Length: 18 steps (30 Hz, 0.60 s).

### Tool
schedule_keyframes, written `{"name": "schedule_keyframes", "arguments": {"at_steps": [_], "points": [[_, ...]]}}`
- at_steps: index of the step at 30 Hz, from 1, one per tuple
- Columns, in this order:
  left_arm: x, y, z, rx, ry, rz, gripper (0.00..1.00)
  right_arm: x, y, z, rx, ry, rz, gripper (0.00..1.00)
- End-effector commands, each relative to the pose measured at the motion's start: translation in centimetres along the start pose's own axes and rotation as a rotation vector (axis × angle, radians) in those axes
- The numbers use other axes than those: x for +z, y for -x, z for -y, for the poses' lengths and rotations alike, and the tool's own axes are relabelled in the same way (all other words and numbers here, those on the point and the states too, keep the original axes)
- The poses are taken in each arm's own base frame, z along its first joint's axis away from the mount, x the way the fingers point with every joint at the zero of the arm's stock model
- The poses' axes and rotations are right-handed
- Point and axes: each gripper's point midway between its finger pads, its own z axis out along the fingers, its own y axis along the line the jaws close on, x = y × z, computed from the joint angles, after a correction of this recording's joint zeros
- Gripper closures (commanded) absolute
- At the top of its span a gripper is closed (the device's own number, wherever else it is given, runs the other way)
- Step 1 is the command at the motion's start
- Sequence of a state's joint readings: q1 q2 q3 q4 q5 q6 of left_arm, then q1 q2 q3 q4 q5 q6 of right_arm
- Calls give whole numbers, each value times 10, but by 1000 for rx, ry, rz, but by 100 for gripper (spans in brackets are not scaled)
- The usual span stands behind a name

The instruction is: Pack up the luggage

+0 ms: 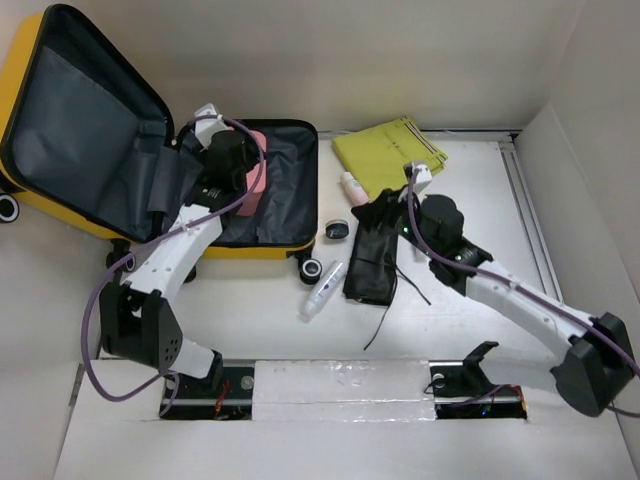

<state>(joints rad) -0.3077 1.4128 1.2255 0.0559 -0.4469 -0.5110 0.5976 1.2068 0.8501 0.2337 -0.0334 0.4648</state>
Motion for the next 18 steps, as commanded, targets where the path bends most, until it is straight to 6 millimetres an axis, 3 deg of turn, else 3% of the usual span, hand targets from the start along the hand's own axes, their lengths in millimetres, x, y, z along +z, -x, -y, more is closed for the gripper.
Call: {"name": "schedule_keyframes", "arguments": {"at_steps": [1, 6, 7, 13, 18], "points": [[1, 14, 26, 32, -61, -19, 37, -20, -5, -12, -78, 47, 17, 51], [20, -11, 19, 101, -4, -89, 42, -34, -20, -22, -125, 81, -13, 46], [23, -6, 16, 101, 24, -68, 43, -36, -32, -21, -137, 78, -50, 46], [34, -10, -4, 172, 143, -64, 45, -52, -58, -20, -165, 85, -84, 46], [46, -17, -4, 197, 165, -76, 46, -50, -61, -15, -187, 73, -86, 46]]}}
